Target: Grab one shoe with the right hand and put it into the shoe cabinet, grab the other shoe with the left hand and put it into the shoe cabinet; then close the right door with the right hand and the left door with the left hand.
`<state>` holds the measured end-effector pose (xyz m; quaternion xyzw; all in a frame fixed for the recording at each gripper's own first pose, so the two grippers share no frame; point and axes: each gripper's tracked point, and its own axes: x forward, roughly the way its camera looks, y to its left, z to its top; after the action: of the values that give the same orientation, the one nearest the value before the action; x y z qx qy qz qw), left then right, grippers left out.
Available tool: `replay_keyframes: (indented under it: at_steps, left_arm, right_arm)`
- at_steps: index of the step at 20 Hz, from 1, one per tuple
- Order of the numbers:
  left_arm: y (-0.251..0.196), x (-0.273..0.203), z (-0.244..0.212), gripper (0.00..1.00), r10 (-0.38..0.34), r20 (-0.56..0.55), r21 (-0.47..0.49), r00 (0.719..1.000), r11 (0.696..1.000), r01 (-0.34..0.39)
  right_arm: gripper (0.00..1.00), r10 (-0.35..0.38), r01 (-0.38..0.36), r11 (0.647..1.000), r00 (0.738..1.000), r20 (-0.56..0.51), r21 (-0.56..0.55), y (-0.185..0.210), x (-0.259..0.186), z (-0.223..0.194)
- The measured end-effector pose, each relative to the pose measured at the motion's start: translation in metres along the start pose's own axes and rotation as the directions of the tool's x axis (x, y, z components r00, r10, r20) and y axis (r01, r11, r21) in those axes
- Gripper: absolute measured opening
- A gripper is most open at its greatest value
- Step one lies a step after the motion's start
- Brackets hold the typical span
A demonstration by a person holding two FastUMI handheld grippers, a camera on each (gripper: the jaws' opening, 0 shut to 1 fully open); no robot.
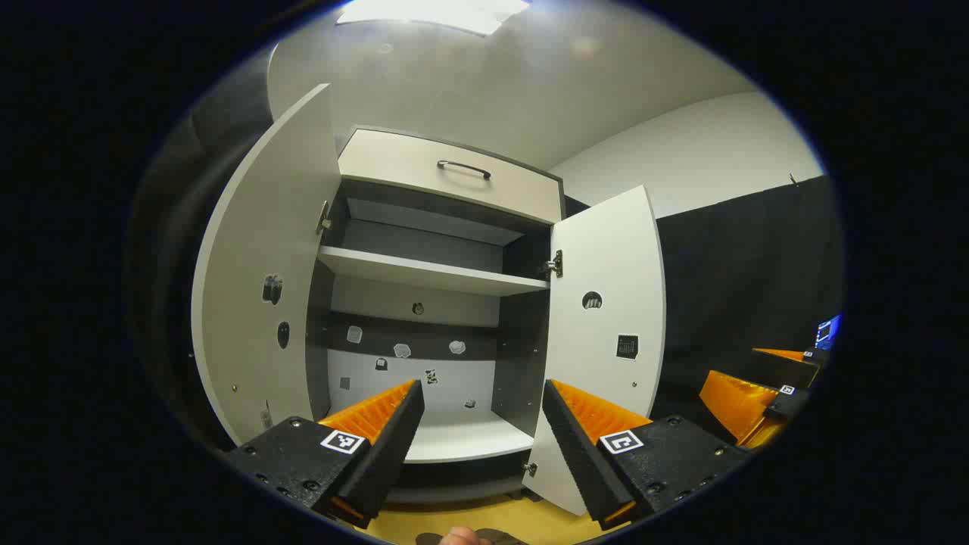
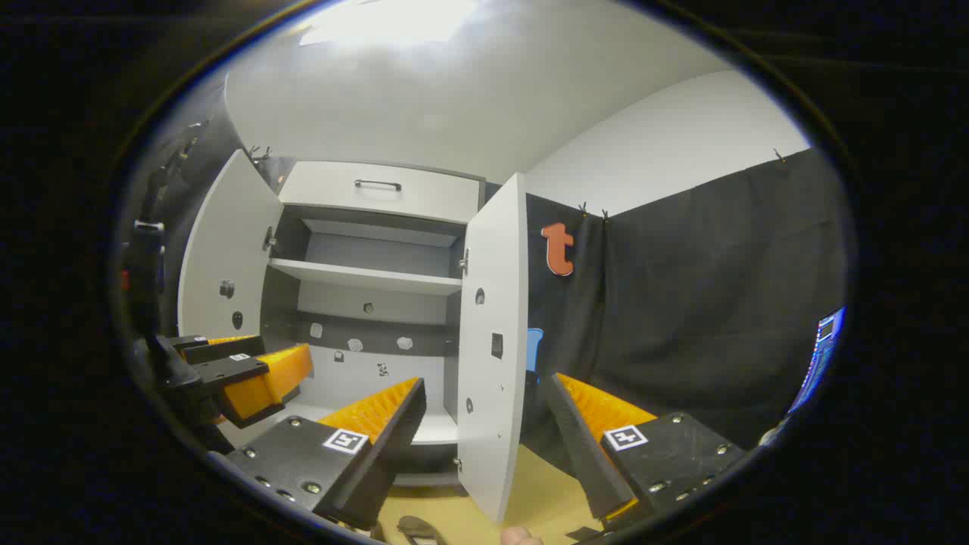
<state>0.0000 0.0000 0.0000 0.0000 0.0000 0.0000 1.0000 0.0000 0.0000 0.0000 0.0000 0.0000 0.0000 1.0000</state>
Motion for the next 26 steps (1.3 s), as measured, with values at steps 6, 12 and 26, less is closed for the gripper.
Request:
replay_keyframes:
  at_steps: [6, 12, 26]
  left_arm:
    - [0.009, -0.006, 0.006, 0.97, 0.006, 0.012, 0.007, 1.0, 1.0, -0.006]
    - [0.027, -0.015, 0.007, 0.97, 0.048, 0.008, 0.009, 0.999, 0.999, -0.048]
    - [0.054, -0.033, 0.003, 0.96, 0.149, -0.02, 0.033, 0.989, 0.988, -0.149]
  right_arm:
    - [0.96, 0.016, -0.016, 1.0, 1.0, 0.002, -0.009, 0.008, -0.007, -0.001]
    - [0.98, 0.061, -0.061, 0.998, 0.998, 0.003, 0.008, 0.025, -0.005, -0.001]
    - [0.98, 0.149, -0.15, 0.988, 0.989, 0.017, 0.032, 0.047, 0.005, 0.0]
